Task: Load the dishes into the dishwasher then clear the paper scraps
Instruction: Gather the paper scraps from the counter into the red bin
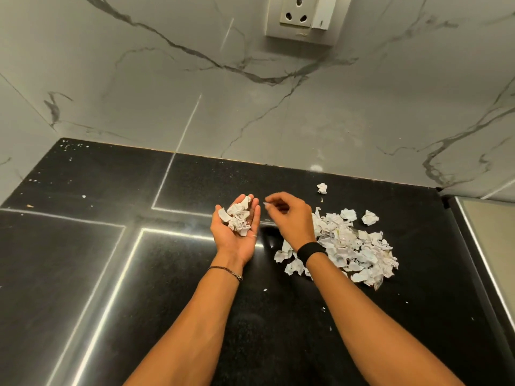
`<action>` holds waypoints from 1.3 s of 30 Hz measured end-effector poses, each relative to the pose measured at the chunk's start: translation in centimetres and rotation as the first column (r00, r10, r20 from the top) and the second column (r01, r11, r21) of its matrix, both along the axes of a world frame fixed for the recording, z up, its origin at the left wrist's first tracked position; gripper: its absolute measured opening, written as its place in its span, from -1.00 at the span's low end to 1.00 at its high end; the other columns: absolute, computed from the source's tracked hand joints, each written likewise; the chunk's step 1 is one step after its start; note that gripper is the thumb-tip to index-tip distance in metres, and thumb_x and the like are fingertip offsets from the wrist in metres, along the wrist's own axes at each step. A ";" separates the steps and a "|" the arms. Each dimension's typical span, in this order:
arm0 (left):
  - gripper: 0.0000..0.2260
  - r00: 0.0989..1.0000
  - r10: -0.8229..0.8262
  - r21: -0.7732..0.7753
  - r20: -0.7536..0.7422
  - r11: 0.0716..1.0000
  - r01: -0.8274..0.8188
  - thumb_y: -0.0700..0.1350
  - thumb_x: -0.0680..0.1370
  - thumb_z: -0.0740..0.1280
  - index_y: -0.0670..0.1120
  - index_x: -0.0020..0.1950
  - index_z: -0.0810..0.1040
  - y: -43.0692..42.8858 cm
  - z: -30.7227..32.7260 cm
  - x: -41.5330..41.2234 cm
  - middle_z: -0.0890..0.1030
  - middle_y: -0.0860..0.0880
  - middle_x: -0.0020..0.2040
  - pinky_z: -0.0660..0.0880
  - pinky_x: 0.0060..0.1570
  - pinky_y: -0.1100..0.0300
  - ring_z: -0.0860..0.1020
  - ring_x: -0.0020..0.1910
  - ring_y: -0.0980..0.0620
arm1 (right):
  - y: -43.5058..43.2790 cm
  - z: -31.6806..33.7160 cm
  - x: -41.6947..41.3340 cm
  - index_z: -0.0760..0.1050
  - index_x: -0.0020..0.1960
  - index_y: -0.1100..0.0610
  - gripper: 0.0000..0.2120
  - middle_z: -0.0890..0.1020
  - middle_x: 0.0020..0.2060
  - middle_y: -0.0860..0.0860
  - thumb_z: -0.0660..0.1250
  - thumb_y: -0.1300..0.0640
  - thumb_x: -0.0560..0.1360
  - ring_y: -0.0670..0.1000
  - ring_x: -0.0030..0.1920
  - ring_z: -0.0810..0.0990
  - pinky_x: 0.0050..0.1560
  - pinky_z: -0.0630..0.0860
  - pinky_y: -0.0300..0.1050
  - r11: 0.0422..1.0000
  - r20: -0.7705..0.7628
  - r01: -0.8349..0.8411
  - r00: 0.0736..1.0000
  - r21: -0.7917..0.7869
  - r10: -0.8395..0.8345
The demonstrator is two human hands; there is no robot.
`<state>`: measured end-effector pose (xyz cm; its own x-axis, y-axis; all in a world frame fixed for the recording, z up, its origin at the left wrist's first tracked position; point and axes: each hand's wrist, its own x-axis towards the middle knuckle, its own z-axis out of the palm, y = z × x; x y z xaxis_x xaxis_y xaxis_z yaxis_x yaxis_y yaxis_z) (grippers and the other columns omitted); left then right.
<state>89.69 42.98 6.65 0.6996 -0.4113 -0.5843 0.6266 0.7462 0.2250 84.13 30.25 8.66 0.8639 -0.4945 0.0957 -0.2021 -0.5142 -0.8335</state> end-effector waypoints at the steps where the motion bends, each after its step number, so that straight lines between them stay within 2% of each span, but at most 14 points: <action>1: -0.46 1.000 -0.011 0.011 0.000 1.000 0.011 0.19 0.69 0.10 -0.22 0.33 0.57 -0.6 -0.2 -0.4 0.63 -0.25 0.28 0.56 0.26 -0.05 0.66 0.17 -0.18 | 0.6 1.0 -0.7 0.69 0.04 0.06 -0.89 0.71 -0.07 -0.11 0.44 0.18 0.54 -0.17 -0.02 0.66 0.06 0.60 -0.26 0.997 0.038 -0.045 0.998 0.062 0.043; 3: -0.44 0.999 -0.044 0.024 0.006 0.999 0.043 0.21 0.68 0.08 -0.20 0.38 0.56 -1.6 -0.4 -1.1 0.63 -0.24 0.30 0.47 0.37 -0.08 0.62 0.25 -0.18 | 1.5 2.3 -1.8 0.70 0.07 0.03 -0.88 0.72 -0.05 -0.12 0.44 0.15 0.55 -0.19 0.00 0.66 0.08 0.58 -0.30 0.987 0.045 -0.128 0.991 0.097 0.124; 5: -0.44 0.998 -0.063 0.005 0.001 0.998 0.063 0.20 0.68 0.07 -0.19 0.36 0.56 -2.7 -0.1 -1.8 0.63 -0.24 0.29 0.47 0.38 -0.08 0.61 0.27 -0.19 | 0.9 2.5 -2.6 0.70 0.08 0.03 -0.87 0.72 -0.04 -0.12 0.42 0.13 0.56 -0.18 0.01 0.66 0.09 0.57 -0.28 0.990 0.049 -0.105 0.994 0.094 0.100; 8: -0.47 0.997 -0.070 -0.043 -0.025 0.997 0.069 0.18 0.69 0.11 -0.23 0.29 0.58 -4.3 0.5 -2.5 0.65 -0.27 0.23 0.57 0.24 -0.05 0.68 0.13 -0.20 | -3.1 1.7 -3.1 0.70 0.04 0.05 -0.89 0.72 -0.08 -0.12 0.42 0.16 0.56 -0.18 -0.03 0.66 0.06 0.58 -0.28 0.999 0.015 0.039 0.999 0.031 -0.039; 12: -0.46 0.997 -0.068 -0.051 -0.033 0.996 0.066 0.18 0.69 0.13 -0.26 0.27 0.60 -5.9 0.6 -2.1 0.66 -0.27 0.21 0.57 0.24 -0.06 0.68 0.12 -0.22 | -9.9 0.2 -2.4 0.69 0.06 0.09 -0.86 0.72 -0.04 -0.02 0.42 0.23 0.55 -0.07 -0.04 0.67 0.14 0.61 -0.13 0.965 -0.126 0.213 0.964 -0.152 -0.233; 17: -0.45 0.998 -0.056 -0.053 -0.028 0.997 0.055 0.20 0.68 0.14 -0.25 0.29 0.59 -7.8 0.7 -1.5 0.65 -0.26 0.23 0.60 0.22 -0.06 0.67 0.13 -0.22 | -14.3 -2.0 -0.4 0.67 0.15 0.15 -0.81 0.72 0.02 0.11 0.42 0.20 0.54 0.14 0.09 0.67 0.22 0.57 0.06 0.947 -0.349 0.085 0.916 -0.310 -0.196; 23: -0.45 0.999 -0.054 -0.026 -0.001 0.998 0.054 0.20 0.69 0.12 -0.26 0.26 0.60 -8.7 1.2 -1.8 0.67 -0.27 0.19 0.59 0.23 -0.05 0.67 0.13 -0.21 | -13.9 -3.3 0.2 0.67 0.18 0.15 -0.78 0.68 0.10 0.12 0.31 0.27 0.60 0.17 0.14 0.63 0.21 0.53 0.05 0.896 -0.306 -0.003 0.940 -0.444 -0.149; 26: -0.44 0.998 -0.057 -0.014 -0.003 0.998 0.057 0.20 0.69 0.12 -0.26 0.26 0.60 -8.6 1.5 -2.3 0.66 -0.27 0.21 0.56 0.27 -0.06 0.65 0.17 -0.21 | -13.5 -2.7 -0.4 0.67 0.12 0.10 -0.77 0.71 -0.04 0.06 0.31 0.29 0.57 0.08 0.00 0.67 0.17 0.58 0.02 0.936 -0.287 0.086 0.939 -0.342 -0.191; 29: -0.45 0.998 -0.062 -0.014 0.003 0.998 0.062 0.20 0.68 0.13 -0.26 0.24 0.61 -9.1 1.8 -2.6 0.67 -0.27 0.19 0.55 0.28 -0.06 0.64 0.18 -0.20 | -12.0 -0.6 -1.7 0.69 0.04 0.07 -0.83 0.70 -0.18 -0.05 0.40 0.26 0.51 -0.12 -0.16 0.66 0.07 0.65 -0.07 0.967 -0.126 0.256 0.959 -0.012 -0.255; 31: -0.45 0.997 -0.079 -0.009 0.012 0.997 0.079 0.21 0.68 0.12 -0.24 0.24 0.61 -9.7 1.9 -3.0 0.67 -0.26 0.18 0.56 0.26 -0.03 0.65 0.16 -0.19 | -10.1 1.3 -2.9 0.69 0.04 0.12 -0.84 0.73 -0.12 -0.03 0.48 0.29 0.49 -0.10 -0.09 0.70 0.06 0.66 -0.13 0.947 0.011 0.184 0.981 0.262 -0.193; 33: -0.45 0.994 -0.109 0.008 0.031 0.994 0.109 0.22 0.68 0.08 -0.21 0.23 0.61 -10.5 1.8 -3.6 0.68 -0.23 0.17 0.54 0.23 0.02 0.66 0.12 -0.14 | -8.2 2.9 -3.9 0.67 0.07 0.15 -0.80 0.73 -0.05 0.03 0.50 0.32 0.47 -0.03 0.01 0.71 0.10 0.65 -0.13 0.914 0.089 0.025 0.994 0.406 -0.066; 35: -0.45 0.991 -0.125 0.009 0.047 0.992 0.125 0.23 0.68 0.06 -0.18 0.24 0.60 -11.0 1.5 -3.9 0.67 -0.21 0.17 0.50 0.30 0.04 0.64 0.16 -0.14 | -7.3 3.4 -4.4 0.67 0.09 0.16 -0.76 0.73 -0.03 0.05 0.49 0.36 0.46 -0.01 0.04 0.71 0.12 0.64 -0.11 0.907 0.105 -0.048 0.994 0.418 0.005; 38: -0.46 0.995 -0.095 -0.030 0.028 0.995 0.096 0.21 0.69 0.09 -0.21 0.25 0.60 -11.5 1.4 -4.0 0.68 -0.23 0.13 0.58 0.19 0.04 0.67 0.09 -0.14 | -8.4 3.4 -4.4 0.66 0.08 0.16 -0.76 0.73 -0.04 0.04 0.45 0.39 0.47 -0.01 0.02 0.71 0.10 0.64 -0.14 0.933 0.126 -0.029 0.992 0.360 -0.017; 39: -0.46 0.997 -0.080 -0.044 0.021 0.996 0.081 0.20 0.69 0.10 -0.22 0.25 0.59 -11.5 1.5 -3.9 0.68 -0.25 0.15 0.57 0.23 0.01 0.67 0.12 -0.17 | -9.3 3.2 -4.2 0.67 0.07 0.16 -0.78 0.73 -0.05 0.02 0.45 0.38 0.48 -0.03 0.01 0.71 0.08 0.64 -0.18 0.940 0.128 -0.011 0.991 0.341 -0.034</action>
<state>85.75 31.43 8.11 0.6745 -0.4920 -0.5505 0.6806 0.7032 0.2054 79.96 20.98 11.84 0.8492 -0.5271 0.0315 -0.0841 -0.1939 -0.9774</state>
